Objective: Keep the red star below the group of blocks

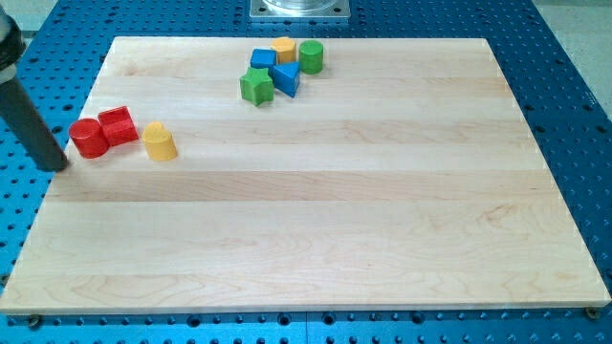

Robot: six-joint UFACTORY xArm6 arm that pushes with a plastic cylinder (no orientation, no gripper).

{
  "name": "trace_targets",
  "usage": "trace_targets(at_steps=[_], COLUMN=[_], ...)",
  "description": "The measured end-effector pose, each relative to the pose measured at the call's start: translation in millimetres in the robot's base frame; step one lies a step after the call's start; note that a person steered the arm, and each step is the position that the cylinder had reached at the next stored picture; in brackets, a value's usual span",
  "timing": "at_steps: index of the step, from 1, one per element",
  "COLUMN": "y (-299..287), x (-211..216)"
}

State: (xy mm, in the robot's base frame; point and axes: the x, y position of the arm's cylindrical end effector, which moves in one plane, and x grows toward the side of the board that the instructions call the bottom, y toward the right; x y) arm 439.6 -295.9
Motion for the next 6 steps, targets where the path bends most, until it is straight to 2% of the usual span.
trace_targets(at_steps=[1, 2, 3, 5, 6], y=[53.6, 40.5, 75.9, 88.5, 161.6], x=[-65.0, -97.9, -121.6, -114.9, -57.7])
